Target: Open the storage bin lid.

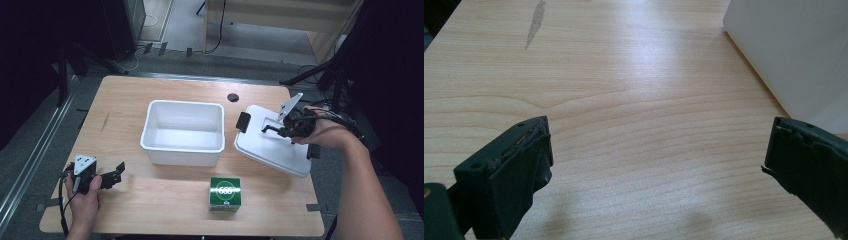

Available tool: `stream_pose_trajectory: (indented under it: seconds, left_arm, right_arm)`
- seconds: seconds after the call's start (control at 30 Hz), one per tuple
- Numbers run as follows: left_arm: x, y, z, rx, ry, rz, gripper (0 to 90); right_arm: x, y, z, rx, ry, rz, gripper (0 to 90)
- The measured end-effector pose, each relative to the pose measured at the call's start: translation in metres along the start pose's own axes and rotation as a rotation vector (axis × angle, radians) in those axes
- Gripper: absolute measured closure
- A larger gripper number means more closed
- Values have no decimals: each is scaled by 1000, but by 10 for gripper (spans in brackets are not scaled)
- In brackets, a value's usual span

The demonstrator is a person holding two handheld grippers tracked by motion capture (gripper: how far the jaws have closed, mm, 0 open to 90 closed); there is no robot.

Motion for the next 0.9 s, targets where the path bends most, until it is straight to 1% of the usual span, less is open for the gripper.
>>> stream_pose_trajectory:
  seconds: [0.13, 0.37, 0.47, 0.57, 0.67, 0.8, 0.9]
  left_arm:
    - [-1, 0, 0, -2, -8, 0, 0]
    - [-1, 0, 0, -3, -11, 2, 0]
    - [-1, 1, 0, -10, -13, -5, 0]
    - [-2, 1, 0, -13, -16, -5, 0]
    - [-2, 1, 0, -10, -18, -6, 0]
    - [-2, 0, 0, -9, -19, -6, 0]
    - [-2, 1, -1, -9, -20, -7, 0]
  right_arm:
    - [2, -7, -5, 7, -7, 4, 855]
    - [7, -20, -10, 31, -2, 7, 855]
    - [8, -25, -11, 33, -3, 6, 855]
    - [10, -33, -13, 33, -3, 16, 855]
    - [14, -39, -13, 46, -8, 20, 855]
    - [15, -45, -14, 42, -1, 23, 855]
    - [16, -50, -16, 46, -11, 21, 855]
Point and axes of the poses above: each handheld gripper's, and its own axes: y roughly backward along the jaws, z roughly out of its top, x roughly to its left, the point moved 1 cm from there along -y, roughly forward along the jaws, and after that the axes turned 5 degrees about -z, right-handed, at the moved point
